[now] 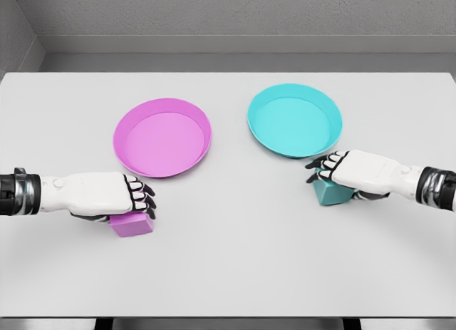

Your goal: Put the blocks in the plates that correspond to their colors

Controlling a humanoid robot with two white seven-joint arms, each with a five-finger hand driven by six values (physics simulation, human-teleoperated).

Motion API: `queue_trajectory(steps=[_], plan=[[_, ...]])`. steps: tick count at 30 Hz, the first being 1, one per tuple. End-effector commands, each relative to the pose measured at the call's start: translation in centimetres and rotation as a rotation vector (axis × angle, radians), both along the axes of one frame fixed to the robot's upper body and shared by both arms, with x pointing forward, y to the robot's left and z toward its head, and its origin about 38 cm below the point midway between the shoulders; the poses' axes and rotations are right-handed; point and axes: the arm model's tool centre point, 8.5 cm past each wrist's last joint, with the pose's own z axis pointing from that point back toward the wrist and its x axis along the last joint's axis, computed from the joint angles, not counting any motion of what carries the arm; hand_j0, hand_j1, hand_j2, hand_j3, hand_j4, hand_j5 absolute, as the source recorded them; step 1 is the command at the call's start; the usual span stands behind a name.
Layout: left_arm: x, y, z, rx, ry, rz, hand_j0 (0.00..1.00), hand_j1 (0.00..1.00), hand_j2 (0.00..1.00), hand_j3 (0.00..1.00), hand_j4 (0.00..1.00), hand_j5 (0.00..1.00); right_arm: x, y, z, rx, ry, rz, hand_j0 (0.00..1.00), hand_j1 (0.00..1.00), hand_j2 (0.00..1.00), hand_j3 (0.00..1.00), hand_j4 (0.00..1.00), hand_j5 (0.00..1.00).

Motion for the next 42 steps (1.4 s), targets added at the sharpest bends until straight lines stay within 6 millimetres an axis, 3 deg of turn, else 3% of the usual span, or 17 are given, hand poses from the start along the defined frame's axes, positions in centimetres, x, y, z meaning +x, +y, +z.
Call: queue_trajectory(steps=[1,9,16,23,28,31,36,39,41,42], plan=[[0.0,0.0,0.0,-0.003,0.002,0.001,0.61,0.61,0.61,0.61,0.61,0.61,0.0,-0.1,0.0,-0.006,0.002,0.0,0.73,0.73,0.73,0.73,0.73,0.73],[0.1,0.0,0.2,-0.002,-0.004,0.001,0.55,0.55,0.55,0.55,0.55,0.55,0.3,-0.6,0.8,0.014,-0.018,-0.02,0.73,0.73,0.73,0.73,0.73,0.73],[1.5,-0.2,2.8,-0.023,-0.076,0.001,0.54,0.54,0.54,0.54,0.54,0.54,0.8,-1.3,1.0,0.051,-0.005,-0.045,0.73,0.73,0.73,0.73,0.73,0.73],[3.1,-0.1,6.1,-0.061,-0.134,0.014,0.54,0.54,0.54,0.54,0.54,0.54,1.9,-2.7,3.1,0.112,-0.044,-0.089,0.73,0.73,0.73,0.73,0.73,0.73],[5.4,2.1,7.2,-0.084,-0.135,0.108,0.54,0.54,0.54,0.54,0.54,0.54,2.6,-2.6,4.0,0.127,-0.067,-0.091,0.71,0.71,0.71,0.71,0.71,0.71],[6.2,2.5,7.8,-0.097,-0.146,0.13,0.54,0.54,0.54,0.54,0.54,0.54,3.7,-1.4,5.1,0.17,-0.102,-0.082,0.71,0.71,0.71,0.71,0.71,0.71],[8.4,1.8,7.0,-0.142,-0.135,0.165,0.54,0.54,0.54,0.54,0.54,0.54,7.1,0.8,7.0,0.282,-0.147,-0.088,0.71,0.71,0.71,0.71,0.71,0.71],[8.8,0.4,7.0,-0.173,-0.137,0.145,0.54,0.54,0.54,0.54,0.54,0.54,8.3,0.0,6.7,0.296,-0.129,-0.129,0.71,0.71,0.71,0.71,0.71,0.71],[9.1,-0.2,6.9,-0.195,-0.136,0.143,0.54,0.54,0.54,0.54,0.54,0.54,8.7,-0.1,6.5,0.306,-0.12,-0.14,0.79,0.79,0.79,0.79,0.79,0.79],[9.3,-0.4,7.3,-0.208,-0.145,0.143,0.54,0.54,0.54,0.54,0.54,0.54,8.7,-0.1,6.5,0.308,-0.12,-0.14,0.88,0.88,0.88,0.88,0.88,0.88]])
